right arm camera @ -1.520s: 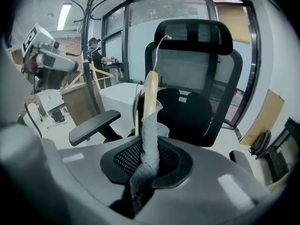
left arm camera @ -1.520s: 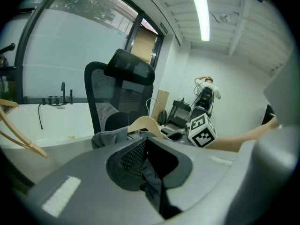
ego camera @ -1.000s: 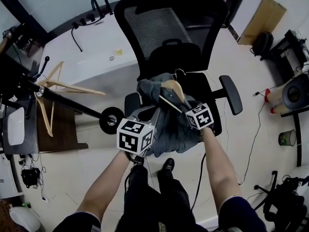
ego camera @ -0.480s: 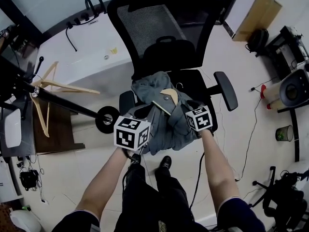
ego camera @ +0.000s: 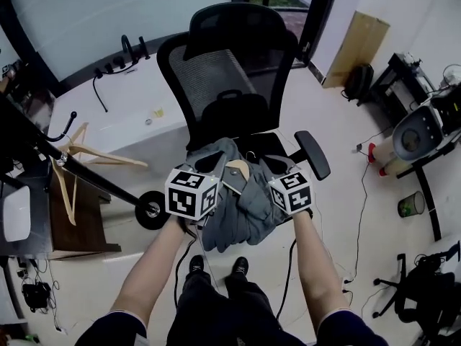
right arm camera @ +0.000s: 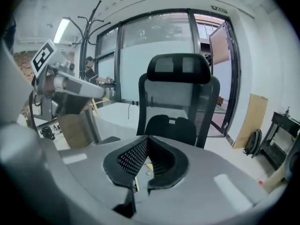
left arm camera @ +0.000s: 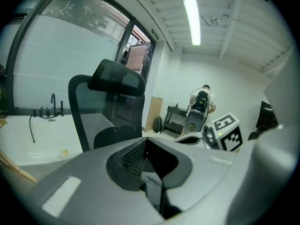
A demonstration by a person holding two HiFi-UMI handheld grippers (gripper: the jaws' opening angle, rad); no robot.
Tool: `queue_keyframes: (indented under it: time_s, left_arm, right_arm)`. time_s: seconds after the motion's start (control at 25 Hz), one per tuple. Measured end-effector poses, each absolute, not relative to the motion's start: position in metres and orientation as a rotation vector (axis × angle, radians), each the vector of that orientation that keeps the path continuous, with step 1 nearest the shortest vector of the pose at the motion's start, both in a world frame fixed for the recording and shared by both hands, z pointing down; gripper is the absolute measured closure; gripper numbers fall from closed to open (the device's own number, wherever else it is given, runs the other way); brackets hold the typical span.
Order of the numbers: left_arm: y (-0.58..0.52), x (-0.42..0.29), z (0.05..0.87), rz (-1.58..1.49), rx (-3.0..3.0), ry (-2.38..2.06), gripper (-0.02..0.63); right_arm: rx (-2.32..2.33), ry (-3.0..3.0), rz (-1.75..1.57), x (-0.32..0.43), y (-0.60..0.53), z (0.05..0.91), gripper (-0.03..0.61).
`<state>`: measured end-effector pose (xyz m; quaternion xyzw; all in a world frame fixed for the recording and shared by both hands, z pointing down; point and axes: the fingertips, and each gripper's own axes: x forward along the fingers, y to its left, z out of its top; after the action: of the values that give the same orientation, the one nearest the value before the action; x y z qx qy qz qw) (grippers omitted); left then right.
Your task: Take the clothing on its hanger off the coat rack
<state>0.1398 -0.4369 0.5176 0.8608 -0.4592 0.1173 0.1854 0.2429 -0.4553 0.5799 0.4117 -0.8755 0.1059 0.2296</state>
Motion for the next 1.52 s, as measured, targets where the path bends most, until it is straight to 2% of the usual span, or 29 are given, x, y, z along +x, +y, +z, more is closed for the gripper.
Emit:
queue_keyframes:
  time_s: [0.32,0.6,0.96,1.52]
  left_arm:
    - [-0.43,0.141,0.445,0.236,2.559,-1.282,0.601]
    - [-0.408,0.136,0.4,0.159,2.63,-1.286,0.601]
    - [-0.394,0.119,0.363,0.103,2.706,-1.357,0.601]
    - [-0.392,0.108,0.359,0.096,2.709,-1.352,0.601]
  right_arm:
    - [1.272,-2.629,0.151,0.227,-0.428,0.449,0.577]
    - [1.293,-2.77,0.151,0.219,-0.401,0.386,0.577]
    - [1.297,-2.856,0.189,0.202,-0.386,0.362,0.577]
    - [1.305,-2.851,0.189,0.187,-0.384,0.361,0.578]
